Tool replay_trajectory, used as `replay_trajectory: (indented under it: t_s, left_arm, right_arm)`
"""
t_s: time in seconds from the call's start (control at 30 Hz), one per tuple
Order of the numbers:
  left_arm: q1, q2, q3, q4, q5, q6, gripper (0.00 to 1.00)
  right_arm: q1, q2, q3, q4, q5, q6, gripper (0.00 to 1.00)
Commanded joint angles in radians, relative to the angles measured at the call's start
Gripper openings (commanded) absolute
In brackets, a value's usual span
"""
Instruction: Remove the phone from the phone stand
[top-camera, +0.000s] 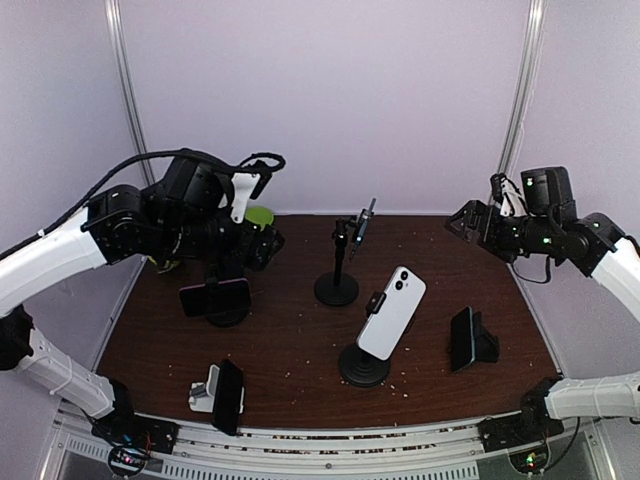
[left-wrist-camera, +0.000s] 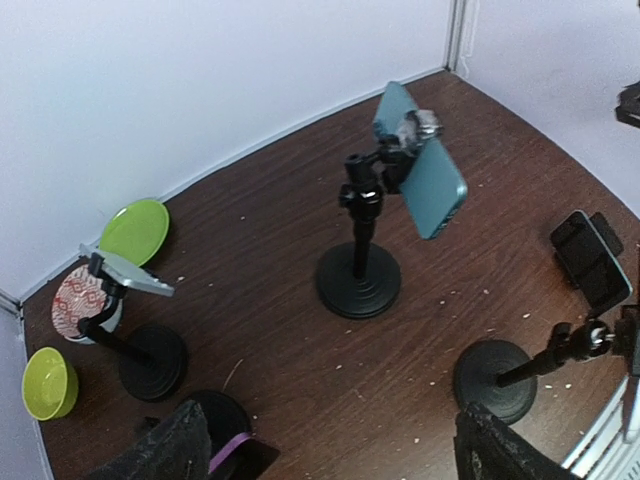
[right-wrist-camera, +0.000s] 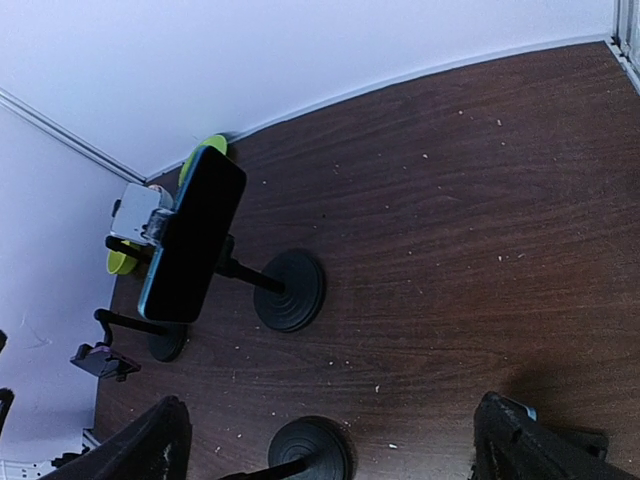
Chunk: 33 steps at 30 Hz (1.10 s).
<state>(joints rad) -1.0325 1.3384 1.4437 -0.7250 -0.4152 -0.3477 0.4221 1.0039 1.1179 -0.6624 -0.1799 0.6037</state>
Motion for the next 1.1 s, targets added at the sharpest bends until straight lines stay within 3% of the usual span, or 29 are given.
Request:
replay_trajectory:
  t_s: [0.0,0.17,0.37,0.53,0.67,1.07]
  left_arm:
    - [-0.106,0.076,0.102,-0.013,-0.053,-0.090,0.86]
    - [-0.169,0.144,0.139,-0.007,0.094,-0.041,0.81]
    - [-0.193,0.138,0.068,0.077,0.314,0.051,0.79]
    - [-0.195,0.125,0.004,0.197,0.459,0.110,0.78]
    - [-0.195,0.145,0.007,0.240,0.502,0.137,0.77]
    - [-0.162,0.278,0.154,0.192,0.540,0.087,0.64]
  right_arm:
    - [0.014,0.005,-0.030,-0.016,0.072,0.019,0.99]
    - [0.017,-0.055,-0.115,0.104,-0.050,-0.043,1.00]
    - [0.017,-0.150,-0.199,0.214,-0.220,-0.114,1.00]
    - [0.019,-0.164,-0.267,0.297,-0.474,-0.084,1.00]
    - [0.035,-0.179,-0.327,0.377,-0.588,-0.039,1.00]
    - [0.054,-0.201,-0.524,0.676,-0.692,-0.075,0.99]
